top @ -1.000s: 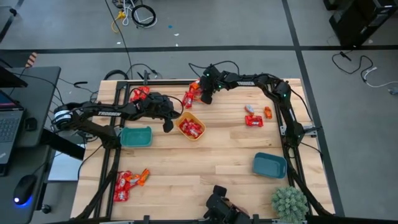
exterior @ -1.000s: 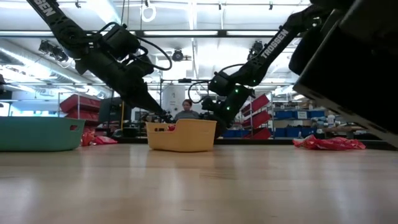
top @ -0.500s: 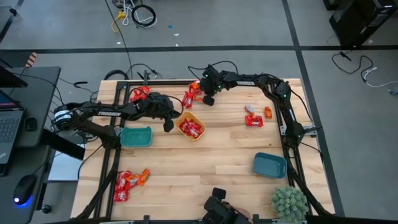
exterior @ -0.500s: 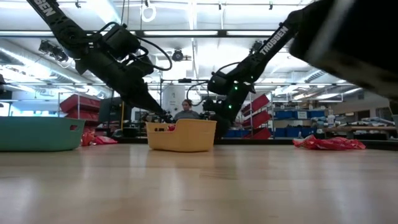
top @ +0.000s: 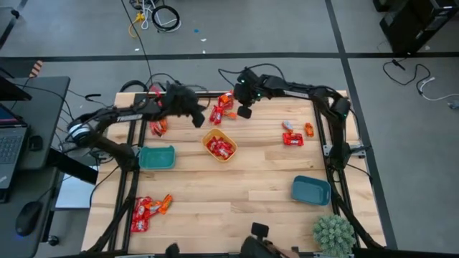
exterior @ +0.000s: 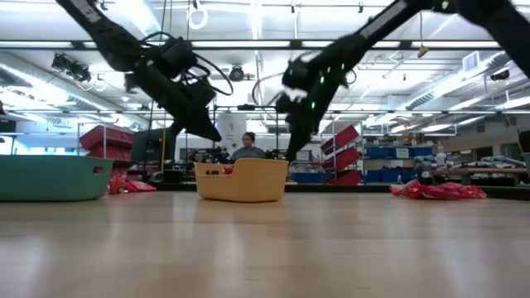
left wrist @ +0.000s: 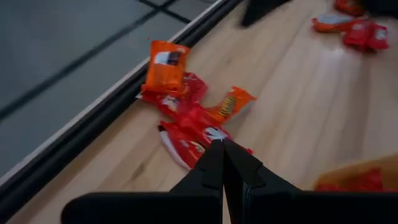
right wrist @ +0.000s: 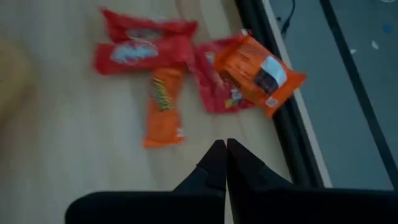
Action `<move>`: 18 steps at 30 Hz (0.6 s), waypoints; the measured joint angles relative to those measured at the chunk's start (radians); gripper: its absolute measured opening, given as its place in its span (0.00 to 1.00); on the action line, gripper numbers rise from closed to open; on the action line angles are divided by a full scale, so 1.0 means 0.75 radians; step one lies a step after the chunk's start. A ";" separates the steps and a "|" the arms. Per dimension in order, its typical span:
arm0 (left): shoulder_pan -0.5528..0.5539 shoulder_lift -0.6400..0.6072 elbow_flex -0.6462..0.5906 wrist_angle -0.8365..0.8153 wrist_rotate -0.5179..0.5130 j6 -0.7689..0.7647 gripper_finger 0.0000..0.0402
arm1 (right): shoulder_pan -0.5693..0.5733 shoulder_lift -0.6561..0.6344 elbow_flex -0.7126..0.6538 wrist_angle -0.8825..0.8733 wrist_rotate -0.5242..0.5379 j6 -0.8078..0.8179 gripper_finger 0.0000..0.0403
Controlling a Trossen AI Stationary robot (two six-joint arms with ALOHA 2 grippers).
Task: Sort candy
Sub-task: Put the red candy into the yellow bin
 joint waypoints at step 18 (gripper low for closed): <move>0.181 0.782 0.827 -0.530 0.068 0.132 0.00 | 0.091 -0.455 -0.481 0.301 0.001 0.196 0.00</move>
